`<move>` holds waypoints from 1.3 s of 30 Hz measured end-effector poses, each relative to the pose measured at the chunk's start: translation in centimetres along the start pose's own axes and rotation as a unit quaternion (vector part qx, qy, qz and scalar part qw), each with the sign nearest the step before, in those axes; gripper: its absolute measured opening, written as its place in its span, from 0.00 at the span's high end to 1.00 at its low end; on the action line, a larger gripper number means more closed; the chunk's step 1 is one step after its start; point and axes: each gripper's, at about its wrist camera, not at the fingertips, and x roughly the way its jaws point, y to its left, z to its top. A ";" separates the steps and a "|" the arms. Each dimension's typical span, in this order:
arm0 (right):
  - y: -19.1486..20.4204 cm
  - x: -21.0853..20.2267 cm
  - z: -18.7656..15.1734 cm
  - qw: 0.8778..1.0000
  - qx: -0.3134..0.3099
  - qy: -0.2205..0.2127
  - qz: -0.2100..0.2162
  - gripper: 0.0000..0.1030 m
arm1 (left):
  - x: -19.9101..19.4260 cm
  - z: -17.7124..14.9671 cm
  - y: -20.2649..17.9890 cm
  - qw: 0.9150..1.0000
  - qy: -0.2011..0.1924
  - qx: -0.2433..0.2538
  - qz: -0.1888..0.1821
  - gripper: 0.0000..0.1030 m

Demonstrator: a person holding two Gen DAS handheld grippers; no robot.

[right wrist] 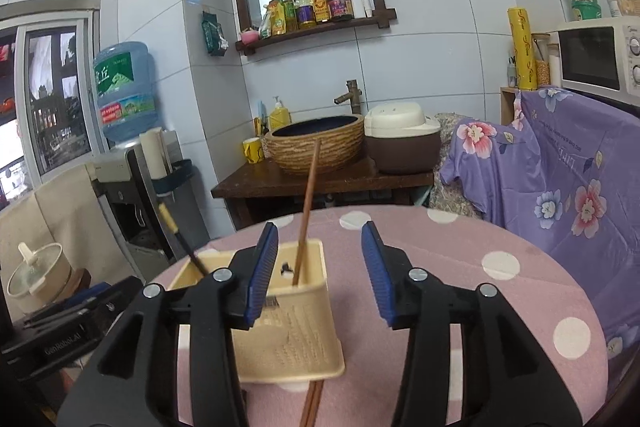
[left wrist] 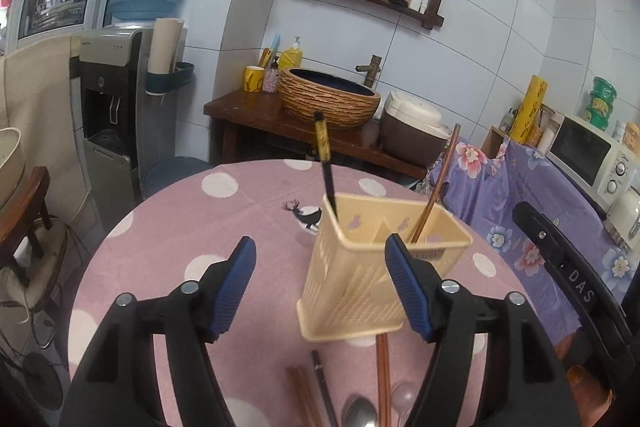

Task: Organize utensils
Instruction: 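Move both tools back down toward the remaining utensils, then grasp the clear plastic spoon with the right tool while the left tool grasps the wooden-handled spoon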

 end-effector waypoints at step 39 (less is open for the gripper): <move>1.1 1.5 -17.4 0.949 -0.068 0.304 -0.051 0.56 | -1.8 -14.2 3.0 0.985 0.162 0.021 0.054 0.44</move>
